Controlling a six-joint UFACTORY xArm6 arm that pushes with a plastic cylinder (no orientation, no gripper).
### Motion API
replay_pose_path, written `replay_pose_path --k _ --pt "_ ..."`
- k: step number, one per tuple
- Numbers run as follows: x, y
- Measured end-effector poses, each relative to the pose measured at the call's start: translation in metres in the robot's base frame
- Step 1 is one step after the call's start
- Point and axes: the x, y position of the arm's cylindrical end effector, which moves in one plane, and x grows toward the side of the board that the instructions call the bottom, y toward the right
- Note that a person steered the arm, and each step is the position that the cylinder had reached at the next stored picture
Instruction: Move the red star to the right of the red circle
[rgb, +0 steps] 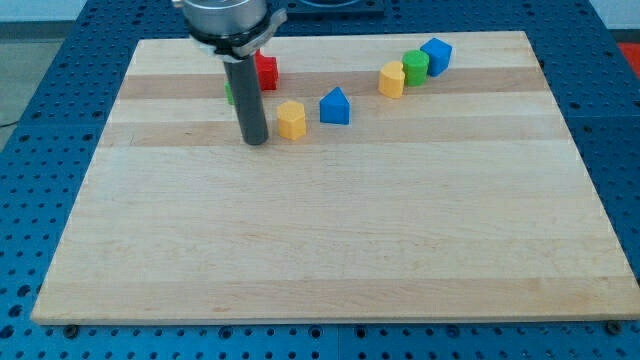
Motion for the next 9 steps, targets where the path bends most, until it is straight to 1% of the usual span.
replay_pose_path --k 1,3,4,5,6,7,8,9 --pt "-0.013 0.003" --pt "-0.016 0.057" --pt "-0.022 0.071" --pt "-0.027 0.067" --pt "-0.021 0.063" --pt "0.006 0.071" --pt "0.008 0.112" --pt "-0.002 0.116"
